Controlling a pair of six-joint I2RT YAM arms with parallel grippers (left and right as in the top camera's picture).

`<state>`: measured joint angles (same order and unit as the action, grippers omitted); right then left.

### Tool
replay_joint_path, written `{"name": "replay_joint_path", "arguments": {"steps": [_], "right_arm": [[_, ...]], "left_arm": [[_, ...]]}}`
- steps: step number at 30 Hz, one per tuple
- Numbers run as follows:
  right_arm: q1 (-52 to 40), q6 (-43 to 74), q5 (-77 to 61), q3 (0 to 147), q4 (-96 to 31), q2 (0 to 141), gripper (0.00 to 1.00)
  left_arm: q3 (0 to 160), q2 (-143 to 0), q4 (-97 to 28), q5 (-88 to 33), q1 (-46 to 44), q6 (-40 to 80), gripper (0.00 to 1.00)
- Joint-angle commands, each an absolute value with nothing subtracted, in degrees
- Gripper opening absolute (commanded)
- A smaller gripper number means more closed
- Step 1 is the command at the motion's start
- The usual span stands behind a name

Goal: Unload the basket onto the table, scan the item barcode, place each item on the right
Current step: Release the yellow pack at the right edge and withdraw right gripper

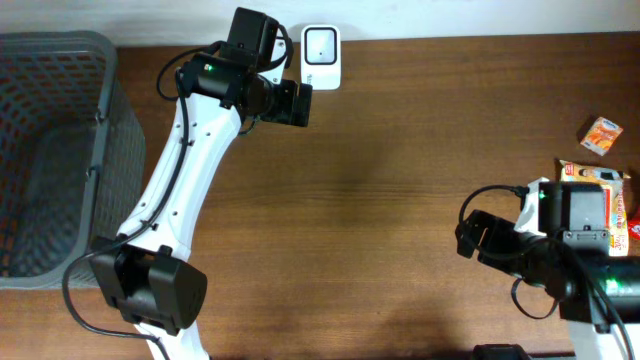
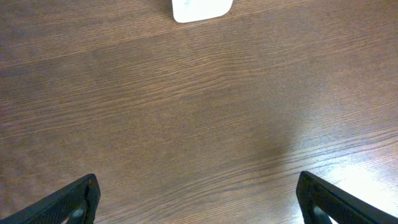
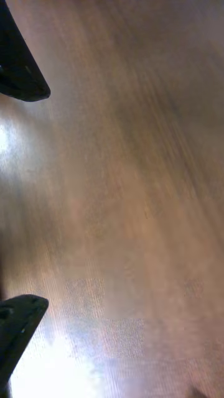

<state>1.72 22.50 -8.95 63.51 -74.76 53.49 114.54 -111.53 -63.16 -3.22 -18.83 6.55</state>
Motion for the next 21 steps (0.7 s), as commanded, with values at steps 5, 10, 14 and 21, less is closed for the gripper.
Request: {"name": "replay_joint_path", "arguments": {"steps": [5,10,14,21], "right_arm": [[0.97,22.72,-8.91,62.19,-74.63,57.49,0.98],[-5.06,17.39,-10.57,51.59,-57.25,51.96,0.99],[-6.15,6.24,-17.21,33.30,-33.91,31.33,0.99],[-6.02,-1.30,-18.79,14.94,-13.26,9.78,0.99]], "left_arm": [[114.56,-111.79,-63.11,-3.68,-18.72,6.85,0.99],[114.56,-111.79,-63.11,-3.68,-18.72,6.85,0.99],[114.56,-111.79,-63.11,-3.68,-18.72,6.85,0.99],[114.56,-111.79,-63.11,-3.68,-18.72,6.83,0.99]]}}
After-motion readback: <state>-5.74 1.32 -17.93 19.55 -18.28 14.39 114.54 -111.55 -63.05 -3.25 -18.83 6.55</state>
